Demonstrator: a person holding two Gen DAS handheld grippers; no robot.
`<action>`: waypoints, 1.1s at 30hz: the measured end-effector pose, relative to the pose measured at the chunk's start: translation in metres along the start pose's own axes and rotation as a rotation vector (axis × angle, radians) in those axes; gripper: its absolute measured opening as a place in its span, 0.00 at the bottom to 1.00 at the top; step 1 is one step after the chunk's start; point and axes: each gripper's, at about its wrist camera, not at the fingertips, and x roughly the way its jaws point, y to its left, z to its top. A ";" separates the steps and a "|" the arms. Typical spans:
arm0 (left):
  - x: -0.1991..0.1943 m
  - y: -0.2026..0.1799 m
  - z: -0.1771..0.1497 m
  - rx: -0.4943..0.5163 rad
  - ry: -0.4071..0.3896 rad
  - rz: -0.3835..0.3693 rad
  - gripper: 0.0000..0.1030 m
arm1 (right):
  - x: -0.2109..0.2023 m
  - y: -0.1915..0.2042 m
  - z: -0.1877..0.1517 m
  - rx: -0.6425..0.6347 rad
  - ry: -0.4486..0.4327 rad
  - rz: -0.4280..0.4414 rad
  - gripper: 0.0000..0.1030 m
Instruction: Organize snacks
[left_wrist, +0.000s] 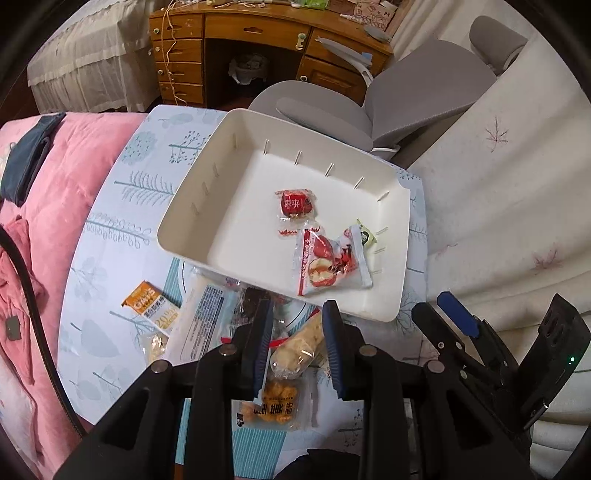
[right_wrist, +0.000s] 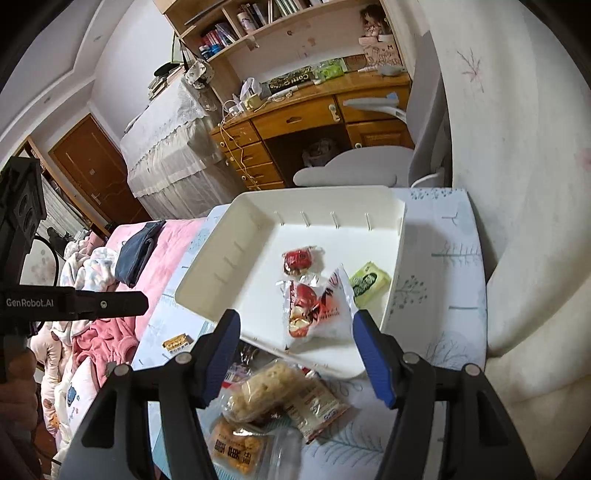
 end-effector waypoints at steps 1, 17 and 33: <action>0.000 0.001 -0.003 -0.003 0.002 -0.001 0.25 | -0.001 0.000 -0.002 -0.001 0.003 0.002 0.62; -0.001 0.034 -0.077 -0.114 0.012 0.019 0.26 | -0.011 0.010 -0.046 0.024 0.098 0.102 0.62; 0.012 0.084 -0.132 -0.116 0.031 0.064 0.46 | 0.004 0.035 -0.095 0.088 0.255 0.195 0.60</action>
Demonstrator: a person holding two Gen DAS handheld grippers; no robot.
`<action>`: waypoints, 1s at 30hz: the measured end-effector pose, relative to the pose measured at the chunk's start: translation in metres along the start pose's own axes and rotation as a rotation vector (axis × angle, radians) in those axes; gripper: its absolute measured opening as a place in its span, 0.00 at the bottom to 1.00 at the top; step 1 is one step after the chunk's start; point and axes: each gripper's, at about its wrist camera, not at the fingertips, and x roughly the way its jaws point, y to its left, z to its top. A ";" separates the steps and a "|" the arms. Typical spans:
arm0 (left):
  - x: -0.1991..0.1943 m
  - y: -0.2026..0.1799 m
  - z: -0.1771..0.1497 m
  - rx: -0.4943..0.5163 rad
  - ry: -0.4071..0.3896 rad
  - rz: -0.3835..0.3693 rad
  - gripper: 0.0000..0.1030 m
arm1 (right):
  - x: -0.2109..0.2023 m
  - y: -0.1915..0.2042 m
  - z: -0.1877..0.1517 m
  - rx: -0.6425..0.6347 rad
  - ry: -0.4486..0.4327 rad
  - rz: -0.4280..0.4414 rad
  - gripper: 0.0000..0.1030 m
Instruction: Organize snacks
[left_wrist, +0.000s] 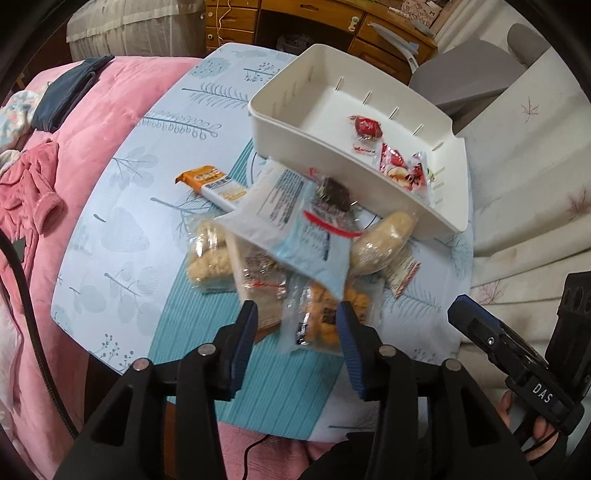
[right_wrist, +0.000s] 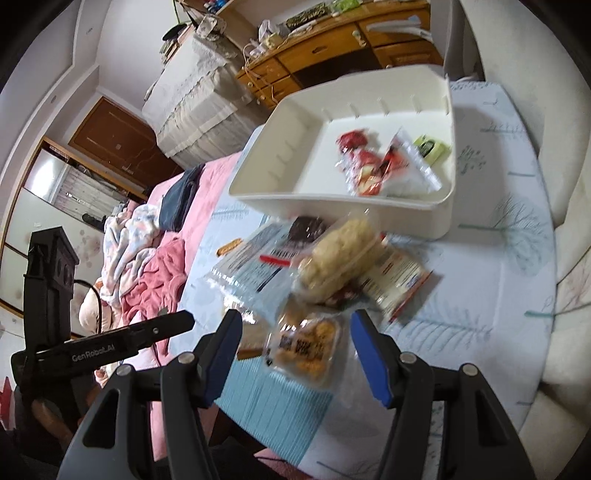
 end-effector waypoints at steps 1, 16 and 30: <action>0.001 0.003 0.000 0.003 0.003 0.003 0.49 | 0.003 0.002 -0.002 0.007 0.011 0.003 0.60; 0.022 0.059 0.015 0.093 0.096 0.030 0.64 | 0.060 -0.002 -0.034 0.281 0.171 -0.072 0.60; 0.061 0.100 0.033 0.265 0.167 0.025 0.77 | 0.096 0.006 -0.073 0.531 0.170 -0.126 0.76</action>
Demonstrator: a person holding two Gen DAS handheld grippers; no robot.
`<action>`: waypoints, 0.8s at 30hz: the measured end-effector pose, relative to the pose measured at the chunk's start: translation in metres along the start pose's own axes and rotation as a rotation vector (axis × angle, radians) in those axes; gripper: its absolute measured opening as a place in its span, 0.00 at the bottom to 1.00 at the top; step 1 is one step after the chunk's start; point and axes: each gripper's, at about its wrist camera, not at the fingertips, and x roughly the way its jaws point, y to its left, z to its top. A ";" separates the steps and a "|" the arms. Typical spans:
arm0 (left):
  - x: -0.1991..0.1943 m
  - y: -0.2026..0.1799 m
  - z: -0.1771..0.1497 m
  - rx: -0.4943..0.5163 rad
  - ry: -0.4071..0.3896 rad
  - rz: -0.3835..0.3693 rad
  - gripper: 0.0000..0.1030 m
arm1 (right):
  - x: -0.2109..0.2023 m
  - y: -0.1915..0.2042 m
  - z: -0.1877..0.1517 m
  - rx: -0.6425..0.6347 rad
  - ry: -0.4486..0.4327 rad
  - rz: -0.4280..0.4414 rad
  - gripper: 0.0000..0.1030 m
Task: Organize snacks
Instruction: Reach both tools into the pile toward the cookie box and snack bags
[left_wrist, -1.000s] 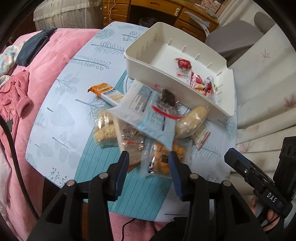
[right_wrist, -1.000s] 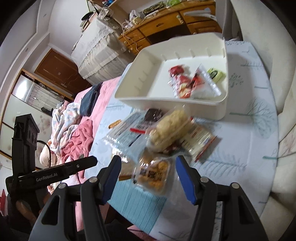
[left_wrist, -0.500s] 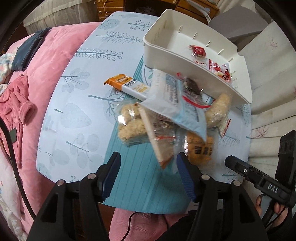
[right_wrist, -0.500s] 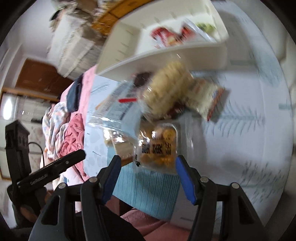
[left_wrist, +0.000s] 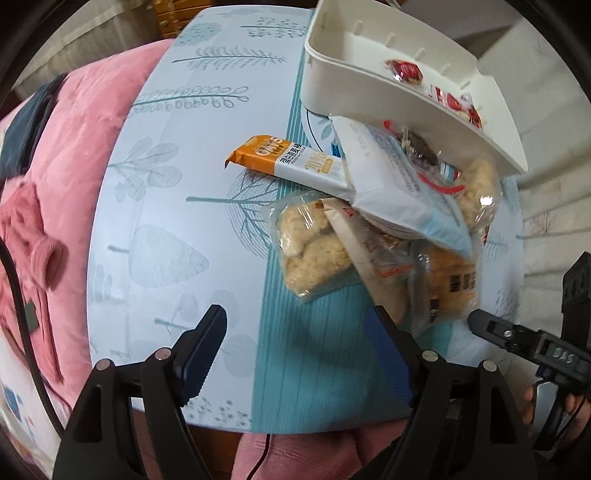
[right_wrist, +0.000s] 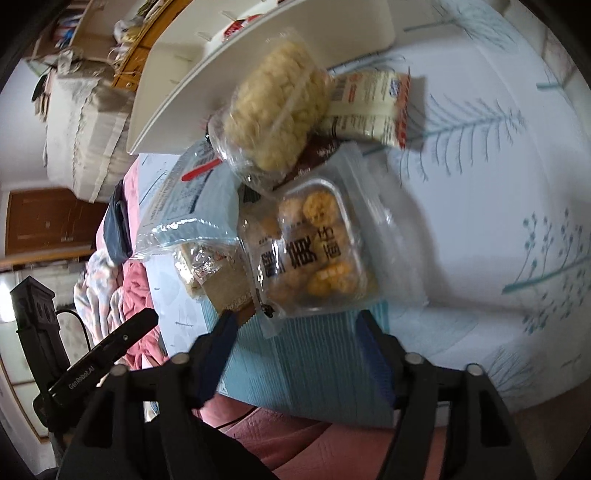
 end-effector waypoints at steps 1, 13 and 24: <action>0.003 0.001 0.001 0.019 0.001 0.006 0.81 | 0.002 0.000 -0.002 0.017 -0.008 0.000 0.78; 0.035 -0.007 0.026 0.284 0.011 0.072 0.89 | 0.023 0.005 -0.014 0.144 -0.096 -0.072 0.94; 0.066 -0.027 0.040 0.475 0.016 0.114 0.90 | 0.052 0.035 -0.005 0.070 -0.116 -0.298 1.00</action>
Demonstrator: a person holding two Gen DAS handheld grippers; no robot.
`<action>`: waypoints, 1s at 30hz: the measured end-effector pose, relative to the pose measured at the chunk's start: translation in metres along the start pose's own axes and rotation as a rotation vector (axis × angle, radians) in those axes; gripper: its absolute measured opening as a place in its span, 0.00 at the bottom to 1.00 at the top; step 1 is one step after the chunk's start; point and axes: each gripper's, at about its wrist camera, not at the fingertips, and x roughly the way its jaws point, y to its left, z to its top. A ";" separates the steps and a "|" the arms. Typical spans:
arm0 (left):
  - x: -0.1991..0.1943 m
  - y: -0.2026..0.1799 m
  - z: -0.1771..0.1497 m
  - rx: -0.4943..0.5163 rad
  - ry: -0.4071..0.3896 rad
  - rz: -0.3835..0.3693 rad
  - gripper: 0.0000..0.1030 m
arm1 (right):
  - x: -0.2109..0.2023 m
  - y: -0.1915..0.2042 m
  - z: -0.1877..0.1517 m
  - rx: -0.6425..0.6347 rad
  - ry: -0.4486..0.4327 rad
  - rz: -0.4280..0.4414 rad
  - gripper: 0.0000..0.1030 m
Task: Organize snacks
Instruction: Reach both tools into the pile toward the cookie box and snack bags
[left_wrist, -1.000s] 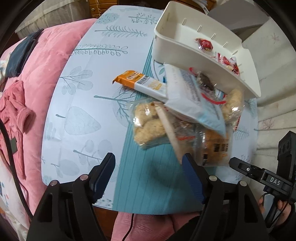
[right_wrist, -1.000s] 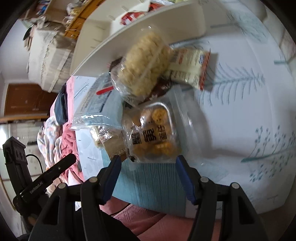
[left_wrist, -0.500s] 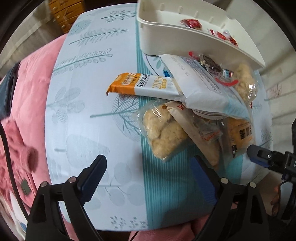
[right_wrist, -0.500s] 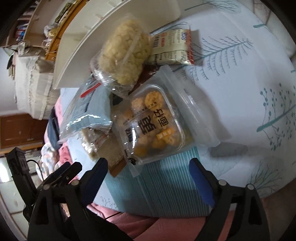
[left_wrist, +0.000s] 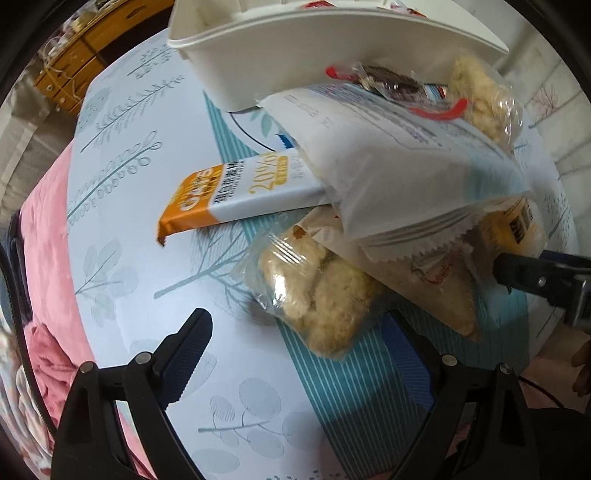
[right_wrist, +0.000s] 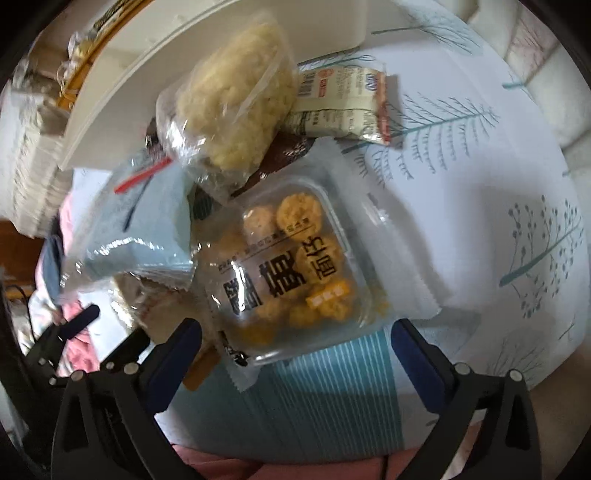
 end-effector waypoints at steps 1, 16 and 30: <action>0.003 -0.001 0.002 0.005 -0.003 0.001 0.90 | 0.003 0.004 0.000 -0.013 0.002 -0.014 1.00; 0.030 -0.002 0.025 0.045 -0.038 -0.074 0.90 | 0.030 0.038 0.020 -0.110 -0.048 -0.092 1.00; 0.027 -0.020 0.001 0.039 -0.159 -0.046 0.80 | 0.024 0.053 0.004 -0.202 -0.102 -0.097 0.99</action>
